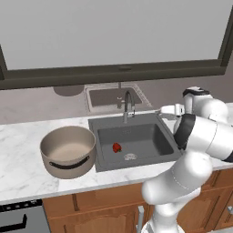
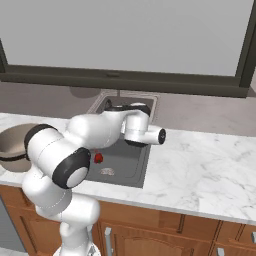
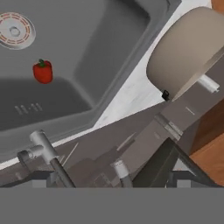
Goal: Dump the bell pepper from the pot into the sink. Then turn on the water and wash the bell pepper. Then turn off the water and put the bell pepper back in the pot.
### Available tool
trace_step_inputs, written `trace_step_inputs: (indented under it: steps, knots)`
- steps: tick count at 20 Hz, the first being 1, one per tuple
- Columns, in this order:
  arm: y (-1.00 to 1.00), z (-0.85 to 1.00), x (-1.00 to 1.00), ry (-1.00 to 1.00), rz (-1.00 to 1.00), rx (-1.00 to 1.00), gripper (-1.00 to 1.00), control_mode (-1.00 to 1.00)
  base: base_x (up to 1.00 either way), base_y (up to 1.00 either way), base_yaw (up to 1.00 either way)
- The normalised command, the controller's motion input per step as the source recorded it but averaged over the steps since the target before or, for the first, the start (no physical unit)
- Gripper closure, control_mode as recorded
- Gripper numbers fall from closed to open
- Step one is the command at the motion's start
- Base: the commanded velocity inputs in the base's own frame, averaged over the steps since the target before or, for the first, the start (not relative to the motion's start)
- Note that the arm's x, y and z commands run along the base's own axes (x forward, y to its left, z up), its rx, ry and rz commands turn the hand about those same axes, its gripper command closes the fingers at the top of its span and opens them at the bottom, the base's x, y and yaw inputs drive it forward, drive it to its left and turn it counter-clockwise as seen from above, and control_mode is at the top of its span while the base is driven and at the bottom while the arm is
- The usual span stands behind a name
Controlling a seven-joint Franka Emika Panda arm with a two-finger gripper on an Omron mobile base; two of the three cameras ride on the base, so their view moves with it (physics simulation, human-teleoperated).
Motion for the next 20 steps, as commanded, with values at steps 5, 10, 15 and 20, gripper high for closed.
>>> trace_step_inputs:
  steps: [5, 10, 15, 20]
  knots:
    - [0.0, -0.03, 0.49, 0.03, -0.07, 0.0, -1.0, -1.0, 0.0, 0.0, 0.0]
    - [0.0, -0.15, 0.47, 0.08, -0.04, 0.0, -1.0, -1.0, 0.0, 0.0, 0.0]
    - [0.01, -0.27, 0.28, 0.13, 0.0, 0.0, -1.0, -1.0, 0.0, 0.0, 0.0]
    - [0.0, -0.24, 0.14, 0.13, 0.0, 0.0, -1.0, -1.0, 0.0, 0.0, 0.0]
